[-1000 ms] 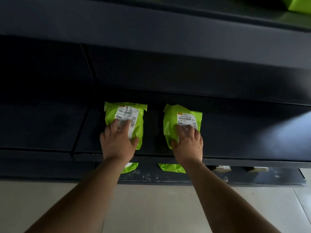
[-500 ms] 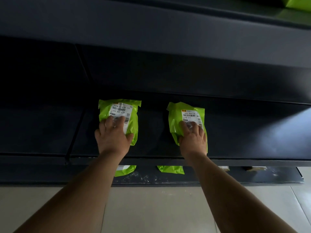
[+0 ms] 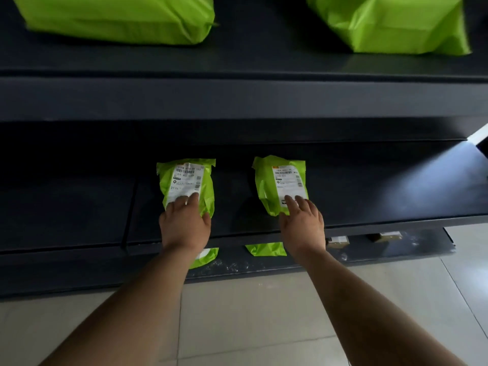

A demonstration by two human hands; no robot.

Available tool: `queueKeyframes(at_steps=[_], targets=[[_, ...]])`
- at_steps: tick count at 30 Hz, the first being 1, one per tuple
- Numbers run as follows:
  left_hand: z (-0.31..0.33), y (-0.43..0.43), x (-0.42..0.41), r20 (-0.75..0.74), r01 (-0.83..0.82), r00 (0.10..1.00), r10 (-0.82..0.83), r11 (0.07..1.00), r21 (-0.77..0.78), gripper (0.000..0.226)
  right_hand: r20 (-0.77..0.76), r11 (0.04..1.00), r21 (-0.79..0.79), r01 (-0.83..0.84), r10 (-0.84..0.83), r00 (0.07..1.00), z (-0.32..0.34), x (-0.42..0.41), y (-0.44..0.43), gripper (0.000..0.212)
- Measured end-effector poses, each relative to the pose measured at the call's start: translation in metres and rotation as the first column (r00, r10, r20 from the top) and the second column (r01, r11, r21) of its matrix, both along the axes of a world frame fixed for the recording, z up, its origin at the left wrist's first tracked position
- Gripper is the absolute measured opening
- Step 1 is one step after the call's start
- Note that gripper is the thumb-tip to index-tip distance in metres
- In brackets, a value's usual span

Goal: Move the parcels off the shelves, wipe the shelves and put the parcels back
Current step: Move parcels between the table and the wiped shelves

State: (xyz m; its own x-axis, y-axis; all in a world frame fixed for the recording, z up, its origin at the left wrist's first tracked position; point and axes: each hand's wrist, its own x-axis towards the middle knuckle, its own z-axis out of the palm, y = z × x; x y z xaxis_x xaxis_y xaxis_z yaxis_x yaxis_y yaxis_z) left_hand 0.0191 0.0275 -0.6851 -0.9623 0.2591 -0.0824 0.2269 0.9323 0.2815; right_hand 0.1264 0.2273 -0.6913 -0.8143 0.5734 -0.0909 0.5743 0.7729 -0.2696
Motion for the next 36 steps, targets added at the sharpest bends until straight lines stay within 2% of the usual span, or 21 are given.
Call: queueKeyframes(at_steps=[3, 8, 13, 18, 27, 33, 36], targets=[[0.018, 0.005, 0.023, 0.031, 0.03, 0.999, -0.032, 0.999, 0.039, 0.044, -0.026, 0.998, -0.056, 0.032, -0.034, 0.999, 0.016, 0.022, -0.007, 0.045], [0.064, 0.017, 0.06, 0.166, 0.043, 0.983, -0.082, 0.973, 0.228, 0.038, -0.049, 0.981, -0.186, 0.051, -0.061, 0.997, 0.065, 0.059, -0.012, 0.039], [0.129, 0.036, 0.111, 0.211, 0.101, 0.964, -0.163, 0.955, 0.279, 0.023, -0.092, 0.97, -0.238, 0.049, -0.073, 0.993, 0.134, 0.11, -0.002, 0.038], [0.206, 0.067, 0.168, 0.196, 0.189, 0.948, -0.251, 0.939, 0.289, 0.016, -0.143, 0.943, -0.316, 0.106, -0.157, 0.977, 0.211, 0.175, 0.021, 0.039], [0.315, 0.142, 0.262, 0.16, 0.297, 0.919, -0.361, 0.898, 0.324, 0.015, -0.24, 0.921, -0.33, 0.206, -0.294, 0.925, 0.317, 0.291, 0.073, 0.022], [0.376, 0.201, 0.32, 0.116, 0.394, 0.883, -0.455, 0.852, 0.345, 0.017, -0.217, 0.89, -0.319, 0.327, -0.404, 0.889, 0.365, 0.364, 0.12, 0.041], [0.392, 0.228, 0.342, 0.122, 0.436, 0.855, -0.504, 0.826, 0.356, 0.018, -0.22, 0.881, -0.287, 0.377, -0.444, 0.869, 0.381, 0.395, 0.138, 0.038]])
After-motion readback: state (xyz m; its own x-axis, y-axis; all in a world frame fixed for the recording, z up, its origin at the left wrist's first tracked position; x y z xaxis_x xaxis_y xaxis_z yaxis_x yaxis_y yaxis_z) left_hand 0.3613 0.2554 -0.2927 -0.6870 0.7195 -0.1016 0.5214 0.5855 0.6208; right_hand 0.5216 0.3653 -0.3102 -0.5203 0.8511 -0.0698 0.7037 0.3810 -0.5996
